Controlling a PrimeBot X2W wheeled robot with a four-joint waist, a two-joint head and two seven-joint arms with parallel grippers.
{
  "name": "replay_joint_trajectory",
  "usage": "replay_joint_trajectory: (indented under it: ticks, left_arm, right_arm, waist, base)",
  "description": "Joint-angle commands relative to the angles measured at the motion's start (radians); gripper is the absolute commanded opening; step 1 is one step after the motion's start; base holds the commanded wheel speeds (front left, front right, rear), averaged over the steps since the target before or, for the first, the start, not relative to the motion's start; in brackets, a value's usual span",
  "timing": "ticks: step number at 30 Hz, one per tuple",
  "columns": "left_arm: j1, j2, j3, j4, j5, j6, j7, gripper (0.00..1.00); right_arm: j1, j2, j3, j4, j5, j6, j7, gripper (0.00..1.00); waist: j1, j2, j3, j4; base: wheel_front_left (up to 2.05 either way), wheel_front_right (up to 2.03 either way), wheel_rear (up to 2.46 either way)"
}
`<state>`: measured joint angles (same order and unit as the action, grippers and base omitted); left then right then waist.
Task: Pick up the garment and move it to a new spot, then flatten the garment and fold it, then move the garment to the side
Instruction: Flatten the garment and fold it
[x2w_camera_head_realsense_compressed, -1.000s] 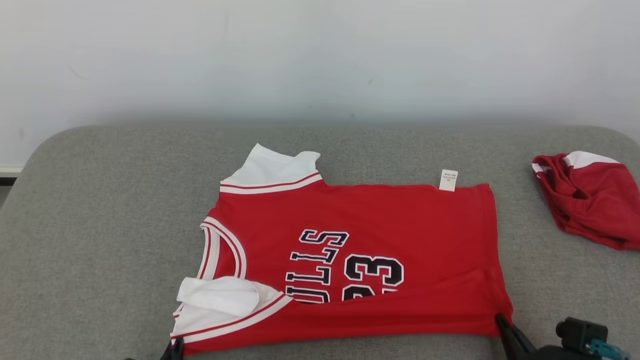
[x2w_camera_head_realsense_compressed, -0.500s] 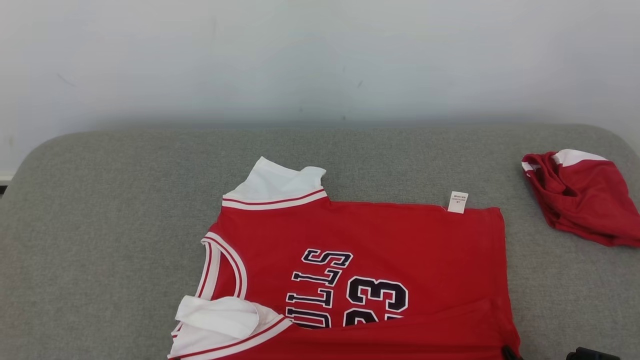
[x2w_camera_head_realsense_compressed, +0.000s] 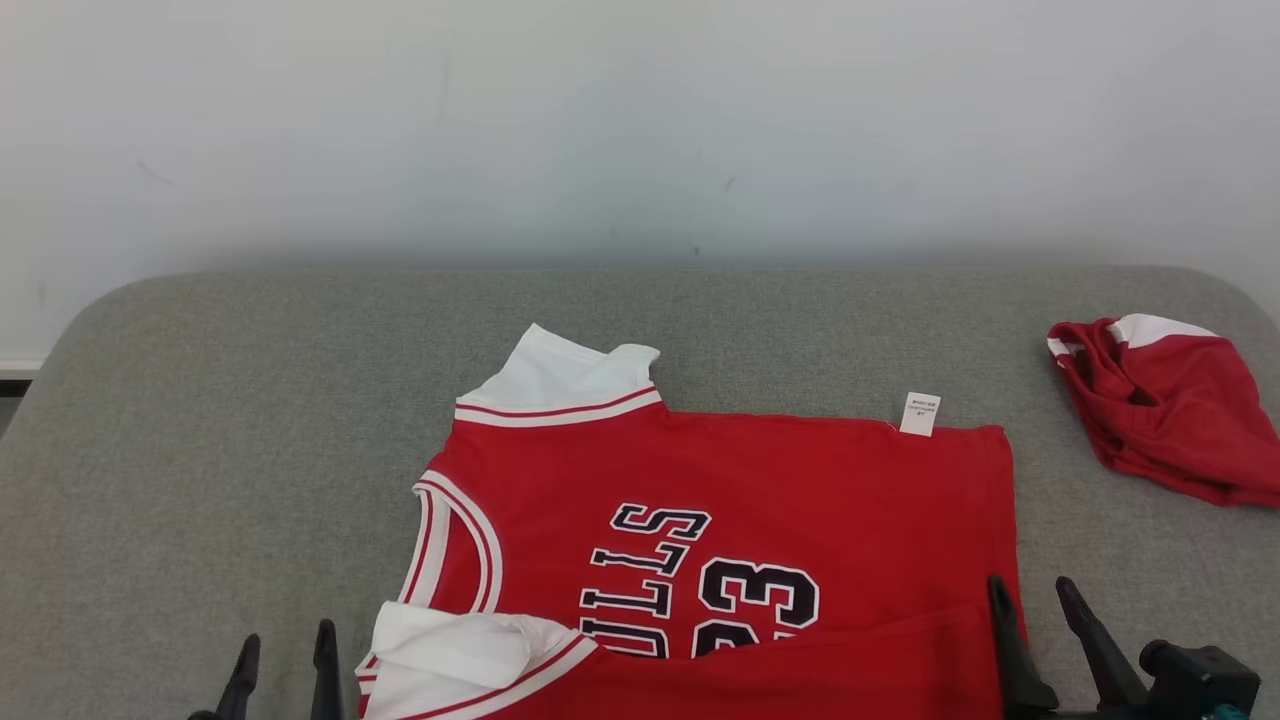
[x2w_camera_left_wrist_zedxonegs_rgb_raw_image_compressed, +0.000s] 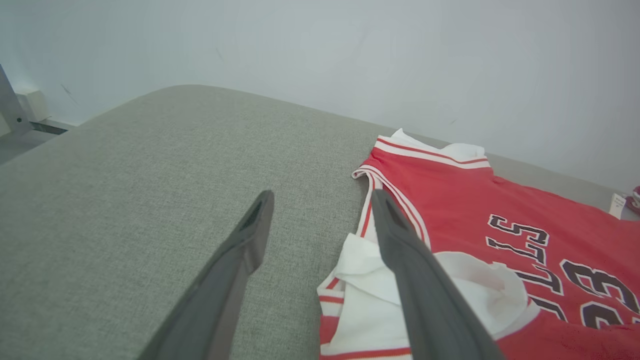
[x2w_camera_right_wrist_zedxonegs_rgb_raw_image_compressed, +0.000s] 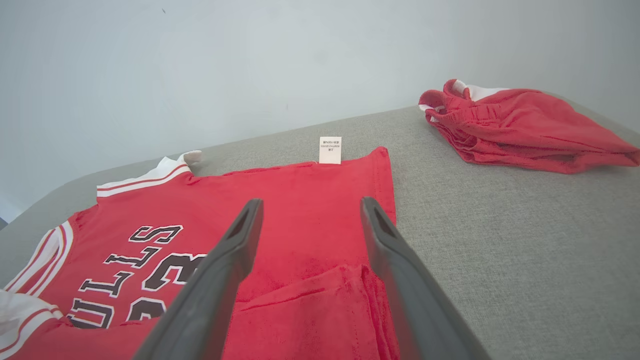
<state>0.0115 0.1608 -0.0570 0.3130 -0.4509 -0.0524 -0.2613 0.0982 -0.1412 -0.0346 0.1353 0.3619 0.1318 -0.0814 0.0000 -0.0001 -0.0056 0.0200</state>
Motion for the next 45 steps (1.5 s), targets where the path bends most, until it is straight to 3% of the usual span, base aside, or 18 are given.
replay_joint_trajectory:
  ticks: [1,5,10,20,36,40,45]
  left_arm:
    - [0.017,-0.002,0.006,-0.008,0.024,0.004,-0.003,1.0]
    - [0.049,-0.04,0.06,-0.122,0.181,-0.005,-0.003,1.0]
    - [0.078,-0.062,0.089,-0.137,0.259,-0.018,-0.003,1.0]
    - [0.103,-0.096,0.15,-0.117,0.295,-0.04,-0.003,1.0]
    - [0.094,-0.109,0.181,-0.088,0.326,-0.061,-0.003,1.0]
    - [0.067,-0.109,0.194,-0.081,0.315,-0.067,-0.003,1.0]
    - [0.002,-0.067,0.194,-0.054,0.309,-0.074,-0.003,1.0]
  right_arm:
    - [-0.009,-0.004,0.005,-0.001,-0.011,-0.002,-0.015,1.0]
    - [-0.042,0.003,0.051,0.044,-0.095,-0.002,-0.155,1.0]
    - [-0.053,0.019,0.066,0.068,-0.148,-0.002,-0.184,1.0]
    - [0.021,0.076,0.004,-0.032,-0.222,-0.002,-0.184,1.0]
    - [0.031,0.091,-0.012,-0.034,-0.254,-0.002,-0.184,1.0]
    - [0.013,0.092,0.003,-0.027,-0.254,-0.002,-0.184,1.0]
    - [-0.036,0.091,0.024,-0.017,-0.252,-0.002,-0.184,1.0]
  waist:
    - [0.0,0.0001,0.0,0.0]
    - [0.0,0.0001,-0.001,-0.001]
    - [0.0,0.0001,-0.003,-0.004]
    - [0.0,0.0001,-0.013,-0.012]
    - [0.0,0.0001,-0.011,-0.028]
    - [0.0,0.0001,-0.001,-0.044]
    - [0.0,0.0001,0.023,-0.082]
  base:
    - [0.0,0.0,0.0]
    - [0.0,0.0,0.0]
    - [0.0,0.0,0.0]
    - [0.0,0.0,0.0]
    - [0.0,0.0,0.0]
    - [0.0,0.0,0.0]
    - [0.0,0.0,0.0]
